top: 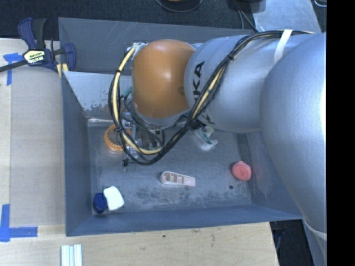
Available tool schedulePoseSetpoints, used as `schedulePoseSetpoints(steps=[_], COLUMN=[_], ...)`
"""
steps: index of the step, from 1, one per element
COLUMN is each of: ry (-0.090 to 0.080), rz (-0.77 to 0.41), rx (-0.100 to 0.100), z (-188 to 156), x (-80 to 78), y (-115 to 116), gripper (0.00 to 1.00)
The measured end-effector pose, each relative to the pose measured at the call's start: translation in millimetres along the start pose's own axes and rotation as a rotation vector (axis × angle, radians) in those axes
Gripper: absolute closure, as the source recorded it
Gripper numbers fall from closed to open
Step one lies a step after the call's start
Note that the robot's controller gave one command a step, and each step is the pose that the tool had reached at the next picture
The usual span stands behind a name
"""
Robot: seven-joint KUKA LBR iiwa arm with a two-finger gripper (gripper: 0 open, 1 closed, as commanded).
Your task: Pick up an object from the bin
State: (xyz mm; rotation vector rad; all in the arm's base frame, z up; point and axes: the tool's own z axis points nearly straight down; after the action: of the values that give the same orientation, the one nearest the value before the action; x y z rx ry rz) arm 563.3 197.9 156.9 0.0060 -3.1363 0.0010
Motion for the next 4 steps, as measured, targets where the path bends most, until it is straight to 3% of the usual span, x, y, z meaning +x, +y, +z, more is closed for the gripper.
schedulePoseSetpoints(steps=[1,2,3,4], ry=[-0.008,-0.009,-0.013,-0.013], rz=[0.004,-0.138,-0.098,-0.098], rx=[-0.002,-0.002,-0.003,-0.003], z=[-5,67,85,85], x=[-1.8,-43.2,-34.5,-34.5], y=[-1,-20,-30,-30], gripper=[0.0,0.0,1.0,1.0])
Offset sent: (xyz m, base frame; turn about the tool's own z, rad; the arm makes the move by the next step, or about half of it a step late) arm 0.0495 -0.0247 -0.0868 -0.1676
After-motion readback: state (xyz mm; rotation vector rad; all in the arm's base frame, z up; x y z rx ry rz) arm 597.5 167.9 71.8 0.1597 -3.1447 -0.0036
